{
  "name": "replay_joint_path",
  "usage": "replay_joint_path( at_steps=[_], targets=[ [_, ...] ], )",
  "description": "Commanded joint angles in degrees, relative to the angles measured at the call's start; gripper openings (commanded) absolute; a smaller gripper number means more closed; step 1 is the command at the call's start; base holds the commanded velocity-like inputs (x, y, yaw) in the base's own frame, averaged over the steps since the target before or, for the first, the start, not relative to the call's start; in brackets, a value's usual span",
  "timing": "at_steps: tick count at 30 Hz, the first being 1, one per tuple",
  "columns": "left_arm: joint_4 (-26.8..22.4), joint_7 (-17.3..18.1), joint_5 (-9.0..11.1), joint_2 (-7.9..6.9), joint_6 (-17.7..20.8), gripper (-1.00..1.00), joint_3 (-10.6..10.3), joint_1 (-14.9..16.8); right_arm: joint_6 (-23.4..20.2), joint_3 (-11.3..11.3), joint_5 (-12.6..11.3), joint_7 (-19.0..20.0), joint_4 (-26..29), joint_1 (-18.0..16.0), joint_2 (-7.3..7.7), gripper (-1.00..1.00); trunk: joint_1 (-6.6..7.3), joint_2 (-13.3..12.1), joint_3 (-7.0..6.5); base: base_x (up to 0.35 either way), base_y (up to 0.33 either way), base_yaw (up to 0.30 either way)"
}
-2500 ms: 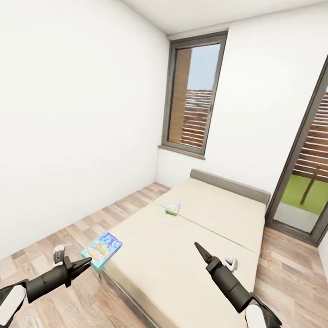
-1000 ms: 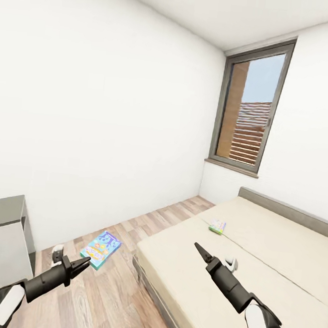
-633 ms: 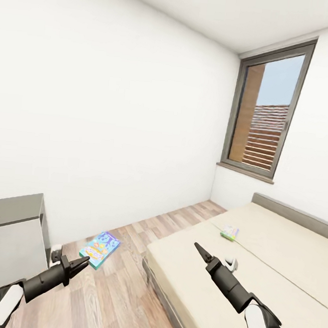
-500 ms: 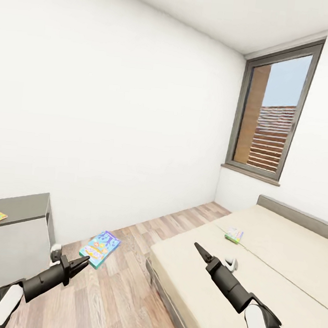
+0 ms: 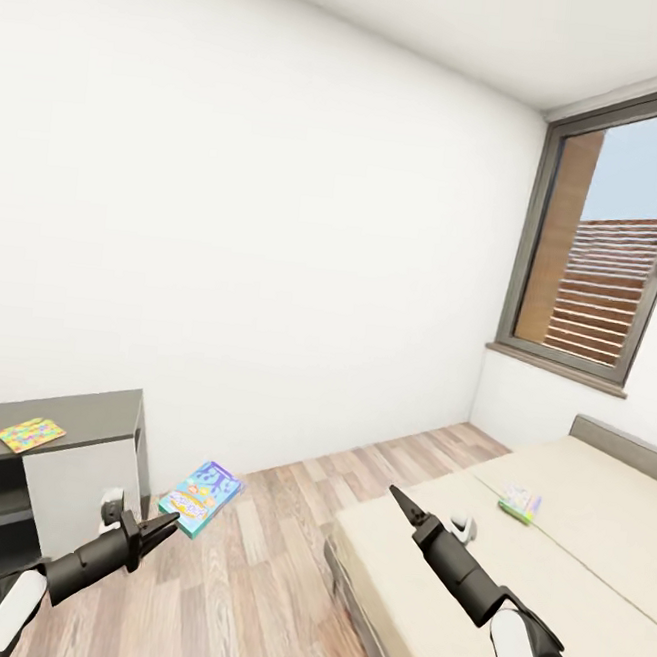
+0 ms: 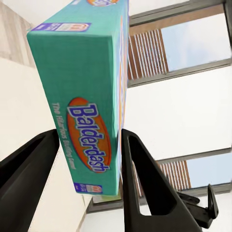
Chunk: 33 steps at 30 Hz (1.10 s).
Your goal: Put all the toys in the child's room - the three board games (two on the bed and one on the table), the two jigsaw puzzles on the table, and the tennis ball on the table - inside the toy box on the table in the child's room.
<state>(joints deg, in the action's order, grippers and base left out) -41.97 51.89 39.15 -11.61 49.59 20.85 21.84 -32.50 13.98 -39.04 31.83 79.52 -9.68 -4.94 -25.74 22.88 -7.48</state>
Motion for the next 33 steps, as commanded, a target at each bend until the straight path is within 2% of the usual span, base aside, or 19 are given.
replay_joint_path(
  at_steps=[1, 10, 33],
  targets=[
    [0.05, 0.15, 0.31, 0.01, 0.37, -1.0, 0.08, 0.05, -0.49, 0.15, -0.27, 0.09, 0.08, -0.04, -0.01, 1.0, -0.05, 0.04, -0.03, 0.208, 0.045, 0.248],
    [0.05, 0.08, 0.31, 0.01, 0.33, -1.0, 0.07, 0.05, -0.85, 0.08, -0.26, -0.01, 0.2, -0.42, 0.08, 1.0, -0.05, 0.04, -0.13, 0.132, 0.009, 0.276],
    [0.05, 0.05, 0.23, 0.01, 0.33, -1.0, 0.07, 0.05, -1.17, 0.08, -0.25, -0.1, 0.2, -0.74, 0.34, 1.0, -0.05, 0.04, 0.25, 0.004, 0.0, 0.277]
  ],
)
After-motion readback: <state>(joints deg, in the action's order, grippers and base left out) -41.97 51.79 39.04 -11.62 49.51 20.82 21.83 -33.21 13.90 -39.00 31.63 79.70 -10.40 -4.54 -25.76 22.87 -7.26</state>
